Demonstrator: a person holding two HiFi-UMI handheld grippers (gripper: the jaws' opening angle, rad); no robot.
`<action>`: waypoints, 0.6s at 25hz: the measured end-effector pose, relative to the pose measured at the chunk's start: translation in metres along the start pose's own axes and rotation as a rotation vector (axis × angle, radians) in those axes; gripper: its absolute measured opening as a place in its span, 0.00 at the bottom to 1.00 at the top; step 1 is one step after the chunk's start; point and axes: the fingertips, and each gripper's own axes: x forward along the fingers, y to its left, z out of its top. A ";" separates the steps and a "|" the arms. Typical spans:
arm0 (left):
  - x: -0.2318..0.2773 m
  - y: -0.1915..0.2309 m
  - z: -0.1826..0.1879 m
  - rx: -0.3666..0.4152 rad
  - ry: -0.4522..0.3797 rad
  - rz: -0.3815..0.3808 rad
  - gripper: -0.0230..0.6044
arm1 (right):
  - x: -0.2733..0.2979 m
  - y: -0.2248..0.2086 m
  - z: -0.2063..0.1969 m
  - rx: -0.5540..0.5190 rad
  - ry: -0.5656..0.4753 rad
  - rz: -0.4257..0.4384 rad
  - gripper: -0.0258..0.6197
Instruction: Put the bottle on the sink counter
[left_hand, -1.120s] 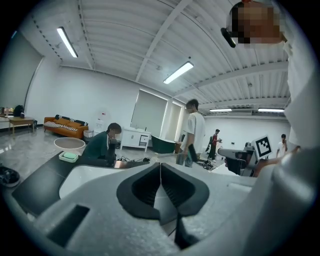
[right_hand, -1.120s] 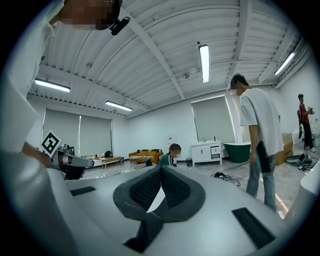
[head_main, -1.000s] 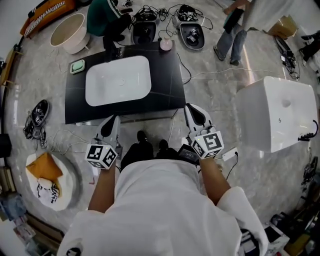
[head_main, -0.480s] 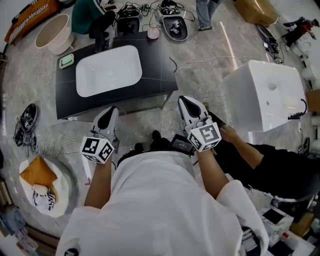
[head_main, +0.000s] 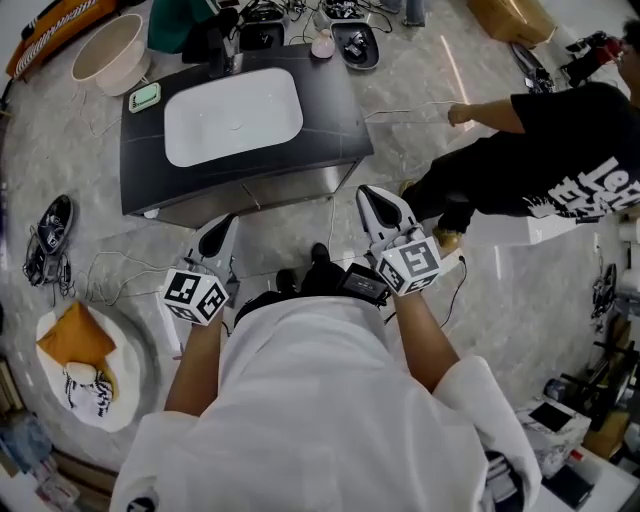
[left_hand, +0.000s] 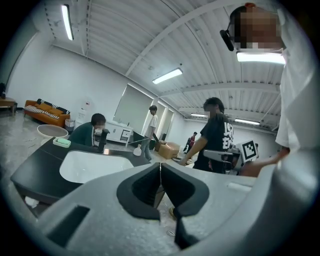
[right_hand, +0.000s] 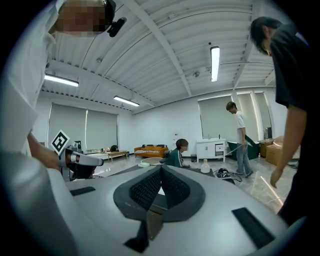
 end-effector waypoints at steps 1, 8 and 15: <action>-0.003 0.003 -0.001 -0.004 0.001 0.000 0.07 | 0.002 0.003 -0.003 0.005 0.001 0.000 0.06; -0.011 0.001 0.001 0.016 -0.002 -0.034 0.07 | 0.000 0.015 -0.013 0.001 0.002 -0.011 0.06; -0.004 0.001 0.008 0.024 -0.007 -0.075 0.07 | -0.004 0.018 -0.006 -0.013 -0.015 -0.036 0.06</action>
